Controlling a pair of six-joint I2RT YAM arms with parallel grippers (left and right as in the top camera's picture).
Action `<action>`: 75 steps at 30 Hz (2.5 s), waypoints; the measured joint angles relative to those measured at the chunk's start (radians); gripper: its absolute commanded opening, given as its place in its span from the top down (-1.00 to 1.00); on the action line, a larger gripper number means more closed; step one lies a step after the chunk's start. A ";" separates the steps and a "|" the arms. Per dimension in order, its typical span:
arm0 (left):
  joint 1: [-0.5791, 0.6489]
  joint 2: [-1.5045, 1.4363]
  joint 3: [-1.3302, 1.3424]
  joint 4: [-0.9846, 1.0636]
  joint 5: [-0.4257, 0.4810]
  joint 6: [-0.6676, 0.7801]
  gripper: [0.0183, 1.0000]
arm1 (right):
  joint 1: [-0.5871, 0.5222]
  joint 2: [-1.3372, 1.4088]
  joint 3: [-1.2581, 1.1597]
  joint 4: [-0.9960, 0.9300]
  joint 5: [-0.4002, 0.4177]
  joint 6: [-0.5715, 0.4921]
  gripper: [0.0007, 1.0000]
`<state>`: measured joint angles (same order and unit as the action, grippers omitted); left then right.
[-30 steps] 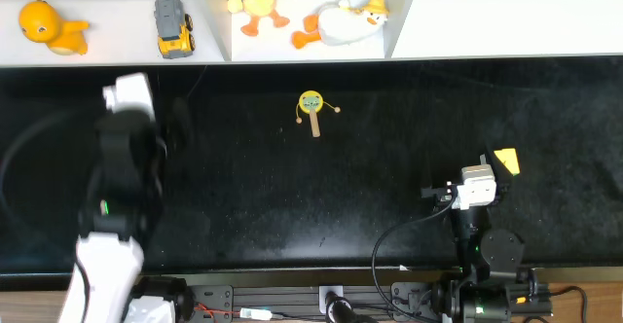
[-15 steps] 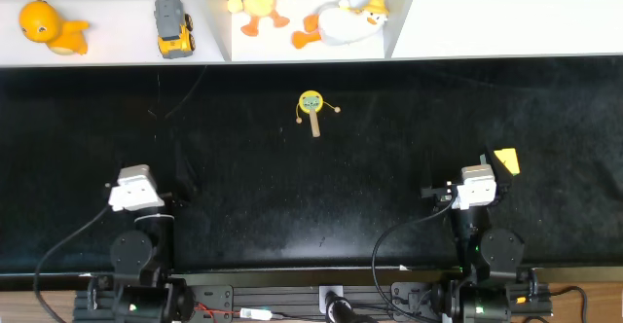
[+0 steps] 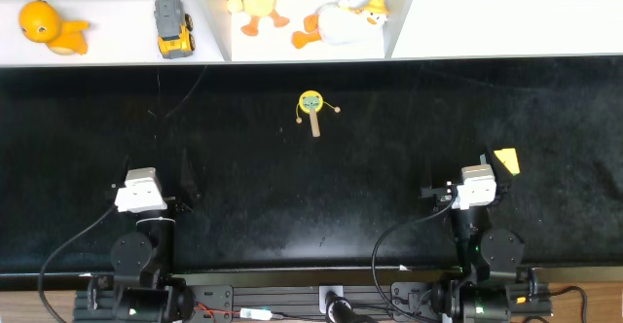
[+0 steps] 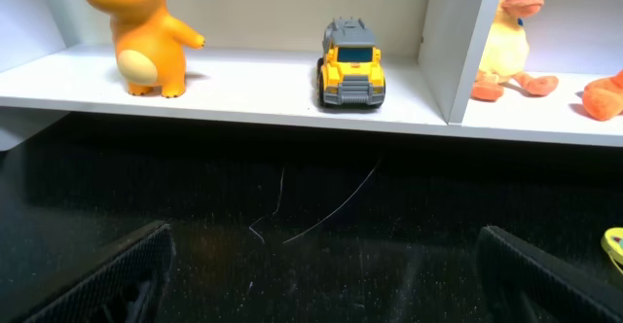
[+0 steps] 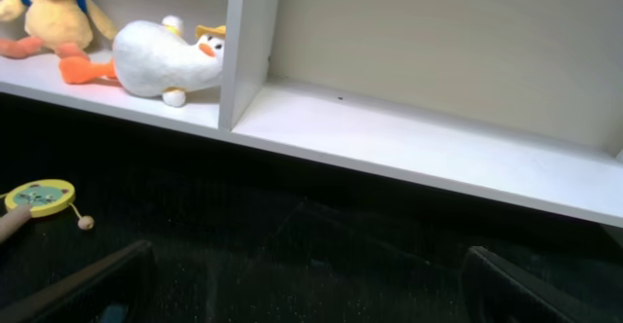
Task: Store Toys
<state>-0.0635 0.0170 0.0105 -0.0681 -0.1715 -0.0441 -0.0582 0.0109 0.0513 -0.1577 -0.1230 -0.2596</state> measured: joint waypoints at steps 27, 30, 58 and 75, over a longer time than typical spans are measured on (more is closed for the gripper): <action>0.000 0.000 0.000 0.000 0.004 0.000 -1.00 | 0.002 0.214 0.097 -0.114 0.000 0.088 -0.99; 0.000 -0.001 0.000 0.000 0.004 0.000 -1.00 | 0.019 0.414 0.254 -0.259 -0.004 0.211 -0.99; 0.000 -0.002 0.000 0.000 0.007 0.000 -1.00 | 0.819 1.757 1.289 -0.700 0.399 0.994 -0.99; 0.000 -0.002 0.000 0.000 0.007 0.000 -1.00 | 0.850 2.016 1.402 -0.708 0.531 0.932 -0.70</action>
<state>-0.0635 0.0151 0.0101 -0.0681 -0.1642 -0.0441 0.7914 2.0266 1.4536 -0.8658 0.4076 0.6727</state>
